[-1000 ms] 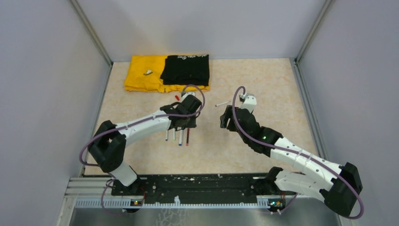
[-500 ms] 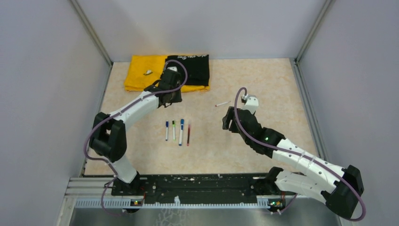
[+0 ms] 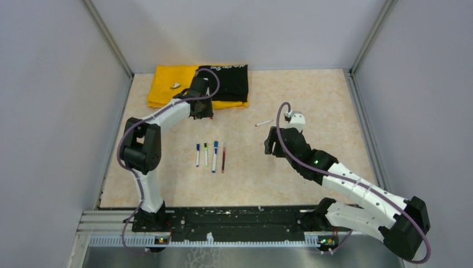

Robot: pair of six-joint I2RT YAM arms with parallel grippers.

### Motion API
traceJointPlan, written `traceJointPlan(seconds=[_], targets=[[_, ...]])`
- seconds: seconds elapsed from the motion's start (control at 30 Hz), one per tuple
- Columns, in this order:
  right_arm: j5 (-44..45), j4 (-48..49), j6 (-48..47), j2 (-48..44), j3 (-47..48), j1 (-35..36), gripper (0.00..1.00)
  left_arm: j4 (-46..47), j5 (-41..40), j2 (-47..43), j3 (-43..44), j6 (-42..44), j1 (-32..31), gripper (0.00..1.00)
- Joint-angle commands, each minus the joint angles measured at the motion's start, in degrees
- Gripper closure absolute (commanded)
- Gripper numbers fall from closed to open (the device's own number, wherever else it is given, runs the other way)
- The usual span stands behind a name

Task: Insert the pens into the pen caps
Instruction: Pick up the pen from the center of the board.

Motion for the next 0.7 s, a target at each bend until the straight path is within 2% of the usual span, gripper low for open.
traceJointPlan(seconds=[0.0,0.07,0.13,0.3,0.37,0.5,0.67], targets=[[-9.86,-1.49,-5.09,4.54,5.41,-5.44,0.36,1.92,4.94,-4.78,-2.31,1.17,0.14,0.63],[-15.14,-3.36,-6.34,8.76,8.49,-9.38,0.36,3.96,7.15,-8.57,-6.28,1.98,0.14,0.63],[-15.4,-3.55,-5.81,12.21,10.98,-11.33,0.36,7.11,7.63,-13.04,-10.74,2.64,0.21,0.62],[-7.01,4.03,4.11,20.15,12.86,-11.86,0.37,9.42,9.47,-21.76,-17.27,4.64,0.16,0.6],[-4.44,3.52,9.5,25.35,16.08,-11.84,0.37,9.32,8.7,-23.74,-18.58,5.48,0.18,0.6],[0.58,-5.43,17.95,37.85,27.47,-11.91,0.34,9.5,8.47,-26.25,-19.95,6.4,0.15,0.6],[5.52,-19.02,24.02,53.58,43.95,-11.86,0.31,8.92,9.96,-27.83,-19.1,6.27,0.13,0.6]])
